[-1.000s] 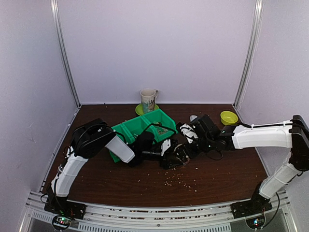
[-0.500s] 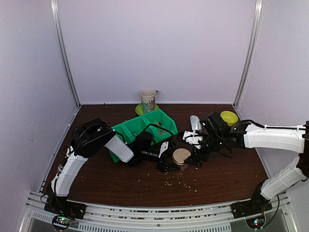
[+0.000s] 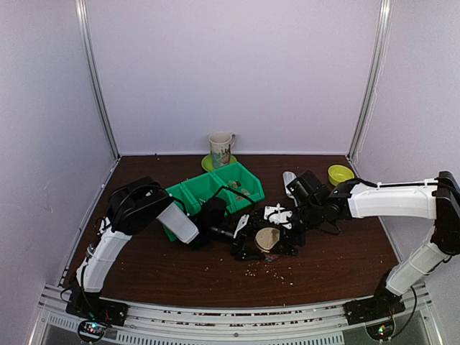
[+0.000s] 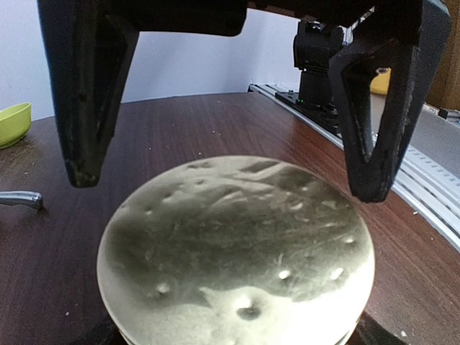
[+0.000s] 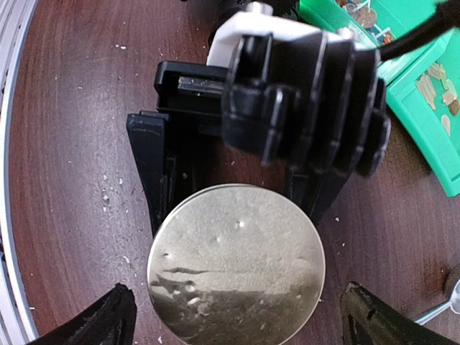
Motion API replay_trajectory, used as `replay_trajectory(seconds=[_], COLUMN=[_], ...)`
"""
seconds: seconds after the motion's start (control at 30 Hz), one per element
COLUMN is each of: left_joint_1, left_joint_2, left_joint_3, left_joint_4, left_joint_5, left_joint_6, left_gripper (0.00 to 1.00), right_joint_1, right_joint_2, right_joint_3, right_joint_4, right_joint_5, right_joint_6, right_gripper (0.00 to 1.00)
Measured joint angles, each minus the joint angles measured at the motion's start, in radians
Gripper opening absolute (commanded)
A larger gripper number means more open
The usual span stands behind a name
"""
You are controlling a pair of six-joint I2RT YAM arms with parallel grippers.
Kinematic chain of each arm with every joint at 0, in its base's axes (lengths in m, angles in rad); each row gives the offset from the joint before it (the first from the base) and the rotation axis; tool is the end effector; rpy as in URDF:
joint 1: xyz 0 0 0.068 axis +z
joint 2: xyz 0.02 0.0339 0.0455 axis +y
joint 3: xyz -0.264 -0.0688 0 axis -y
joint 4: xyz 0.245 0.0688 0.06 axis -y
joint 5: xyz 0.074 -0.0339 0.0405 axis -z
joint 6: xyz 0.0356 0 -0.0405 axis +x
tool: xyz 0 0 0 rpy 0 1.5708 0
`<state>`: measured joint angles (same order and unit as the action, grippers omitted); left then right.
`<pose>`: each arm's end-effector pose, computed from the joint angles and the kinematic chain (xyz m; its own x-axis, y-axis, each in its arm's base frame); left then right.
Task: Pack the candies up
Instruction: Screw the box lid onto the packing box.
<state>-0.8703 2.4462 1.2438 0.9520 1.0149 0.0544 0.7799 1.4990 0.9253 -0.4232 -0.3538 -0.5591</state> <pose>0.2713 -0.3687 0.0527 -0.1087 0.1735 -0.9788 0.9412 -0.2989 -0.1575 0.2030 0.2181 0.2041 -0.0853 -0.7842 -0.6146 -0.9893 0.1400 -0.0413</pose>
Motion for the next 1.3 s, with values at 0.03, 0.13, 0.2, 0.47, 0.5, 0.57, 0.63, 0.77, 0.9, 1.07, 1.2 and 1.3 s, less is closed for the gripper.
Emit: replay_trajectory(seconds=[0.03,0.13,0.2,0.47,0.5,0.57,0.63,0.77,0.9,1.07,1.2,1.3], left_joint_1=[0.0,-0.001,-0.001,-0.002,-0.002,-0.002,-0.002,-0.002,-0.002,-0.002,-0.002,-0.002], left_joint_2=[0.0,0.0,0.0,0.0,0.0,0.0,0.0,0.0,0.0,0.0,0.0,0.0], left_joint_3=[0.0,0.0,0.0,0.0,0.0,0.0,0.0,0.0,0.0,0.0,0.0,0.0], left_joint_4=[0.0,-0.001,-0.001,-0.001,-0.002,-0.002,-0.002,-0.002,-0.003,-0.007,-0.011,-0.011], left_joint_5=[0.002,0.008,0.011,0.011,0.011,0.011,0.011,0.011,0.01,0.007,-0.002,-0.005], left_joint_6=[0.0,0.0,0.0,0.0,0.0,0.001,0.001,0.001,0.005,0.012,0.022,0.024], left_gripper=[0.71,0.71,0.71,0.7,0.7,0.7,0.7,0.7,0.7,0.7,0.69,0.69], right_joint_1=[0.0,0.0,0.0,0.0,0.0,0.0,0.0,0.0,0.0,0.0,0.0,0.0], right_joint_2=[0.005,0.03,0.05,0.097,0.099,0.1,0.1,0.109,0.117,0.119,0.124,0.124], right_joint_3=[0.006,0.035,0.053,0.073,0.073,0.073,0.073,0.088,0.103,0.104,0.106,0.106], right_joint_4=[0.0,-0.002,-0.007,-0.016,-0.016,-0.016,-0.016,-0.027,-0.034,-0.033,-0.033,-0.034], right_joint_5=[-0.008,-0.026,-0.034,-0.055,-0.056,-0.06,-0.065,-0.073,-0.08,-0.081,-0.081,-0.08], right_joint_6=[0.0,0.0,0.003,0.014,0.016,0.019,0.024,0.036,0.045,0.058,0.066,0.071], right_gripper=[1.0,0.99,0.99,1.0,0.99,0.98,0.97,0.92,0.9,0.87,0.86,0.85])
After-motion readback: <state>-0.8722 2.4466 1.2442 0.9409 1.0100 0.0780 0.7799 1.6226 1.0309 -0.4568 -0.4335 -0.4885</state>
